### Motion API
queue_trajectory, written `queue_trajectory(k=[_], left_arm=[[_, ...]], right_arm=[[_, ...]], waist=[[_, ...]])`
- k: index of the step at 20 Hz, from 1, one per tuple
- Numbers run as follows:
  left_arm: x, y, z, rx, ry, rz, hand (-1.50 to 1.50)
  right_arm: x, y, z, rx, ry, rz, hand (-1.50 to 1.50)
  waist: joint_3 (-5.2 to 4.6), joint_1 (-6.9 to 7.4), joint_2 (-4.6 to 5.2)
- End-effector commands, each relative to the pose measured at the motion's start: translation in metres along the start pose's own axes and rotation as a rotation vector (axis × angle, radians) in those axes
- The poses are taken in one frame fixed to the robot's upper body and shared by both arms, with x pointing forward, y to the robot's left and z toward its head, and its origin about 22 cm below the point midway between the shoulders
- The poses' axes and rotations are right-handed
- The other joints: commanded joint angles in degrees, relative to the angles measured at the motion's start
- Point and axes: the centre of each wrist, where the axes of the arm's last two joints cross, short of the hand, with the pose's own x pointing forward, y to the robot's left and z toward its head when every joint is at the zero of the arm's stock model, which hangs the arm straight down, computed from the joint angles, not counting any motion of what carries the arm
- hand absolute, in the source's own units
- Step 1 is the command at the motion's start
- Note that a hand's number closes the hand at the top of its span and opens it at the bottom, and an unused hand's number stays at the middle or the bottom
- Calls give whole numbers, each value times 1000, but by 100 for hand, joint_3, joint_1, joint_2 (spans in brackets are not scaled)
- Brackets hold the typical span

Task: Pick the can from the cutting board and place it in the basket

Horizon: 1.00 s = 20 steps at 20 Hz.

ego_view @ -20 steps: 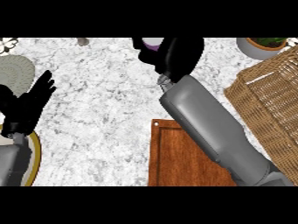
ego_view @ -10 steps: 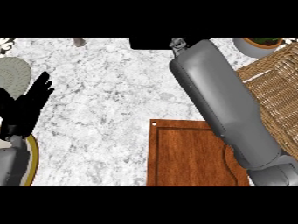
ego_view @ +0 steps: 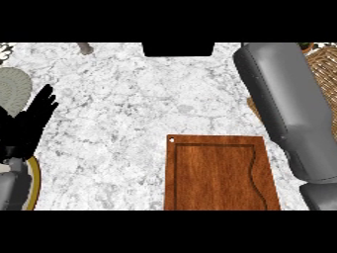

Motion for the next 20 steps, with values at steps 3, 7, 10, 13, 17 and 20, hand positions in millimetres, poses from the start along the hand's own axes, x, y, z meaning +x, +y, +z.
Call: queue_trajectory(k=[3, 7, 10, 13, 17, 20], left_arm=[[-6, -1, 14, -3, 10, 16, 0], [-4, 7, 3, -6, 19, 16, 0], [-9, 4, 2, 18, 4, 10, 0], [-4, -6, 9, -1, 12, 7, 0], [-7, -22, -2, 13, -7, 0, 0], [9, 1, 2, 6, -3, 6, 0]], right_arm=[[-29, -7, -34, -40, 218, 102, 150], [-73, -3, -31, -3, 214, 110, 150], [-108, -7, -33, -31, 216, 122, 150], [-133, -21, -29, -14, 235, 60, 150], [-162, -7, -38, -38, 256, 65, 150], [-196, -17, -58, -242, 347, 111, 150]], waist=[[5, 20, -4], [4, -52, 11], [3, -63, 13], [5, -26, 12], [5, 34, 51], [9, 9, 43]])
